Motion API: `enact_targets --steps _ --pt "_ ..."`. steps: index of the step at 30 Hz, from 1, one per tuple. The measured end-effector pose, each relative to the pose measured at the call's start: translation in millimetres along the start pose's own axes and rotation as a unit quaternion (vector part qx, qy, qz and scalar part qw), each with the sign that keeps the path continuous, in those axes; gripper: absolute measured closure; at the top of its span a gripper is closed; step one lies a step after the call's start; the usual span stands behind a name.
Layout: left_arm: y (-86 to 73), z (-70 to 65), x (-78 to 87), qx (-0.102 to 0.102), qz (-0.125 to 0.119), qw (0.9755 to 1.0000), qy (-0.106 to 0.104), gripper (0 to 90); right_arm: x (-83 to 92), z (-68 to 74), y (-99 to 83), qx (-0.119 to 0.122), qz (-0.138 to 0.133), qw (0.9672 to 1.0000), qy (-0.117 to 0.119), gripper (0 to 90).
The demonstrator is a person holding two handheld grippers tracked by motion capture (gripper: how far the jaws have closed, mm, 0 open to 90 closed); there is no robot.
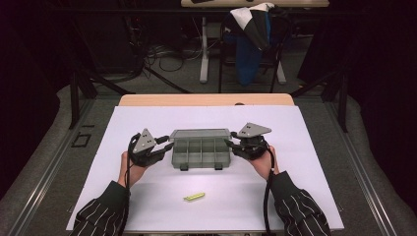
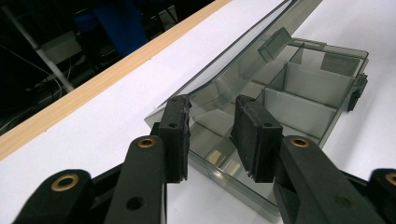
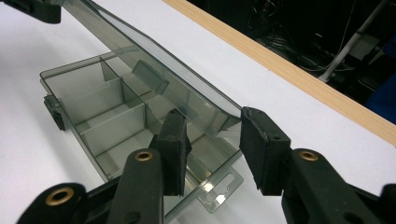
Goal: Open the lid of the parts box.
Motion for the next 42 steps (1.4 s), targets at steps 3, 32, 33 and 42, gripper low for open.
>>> enact_targets --steps 3,32,33,42 --pt "3.0 2.9 -0.3 0.001 -0.001 1.0000 -0.005 66.3 -0.4 -2.0 2.7 -0.001 0.001 1.0000 0.002 61.7" --pt "29.2 45.1 -5.2 0.017 0.008 0.9980 -0.061 74.7 -11.2 -27.4 33.8 -0.014 0.033 0.9994 0.004 68.8" --pt "30.3 46.6 -6.0 0.016 0.010 0.9979 -0.062 74.8 -11.8 -28.1 35.1 -0.013 0.034 0.9993 0.003 68.9" --pt "36.3 55.8 -16.0 0.020 0.017 0.9982 -0.054 76.5 -16.3 -34.9 43.6 -0.018 0.044 0.9989 0.004 70.3"
Point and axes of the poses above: each handheld gripper's, and its own axes: x roughly backward along the jaws, y roughly out of its top, z roughly to its left, the point moved 2 cm from there along -x, roughly forward along the jaws, and after that the axes turned 14 degrees about z, right-handed, at the moved point
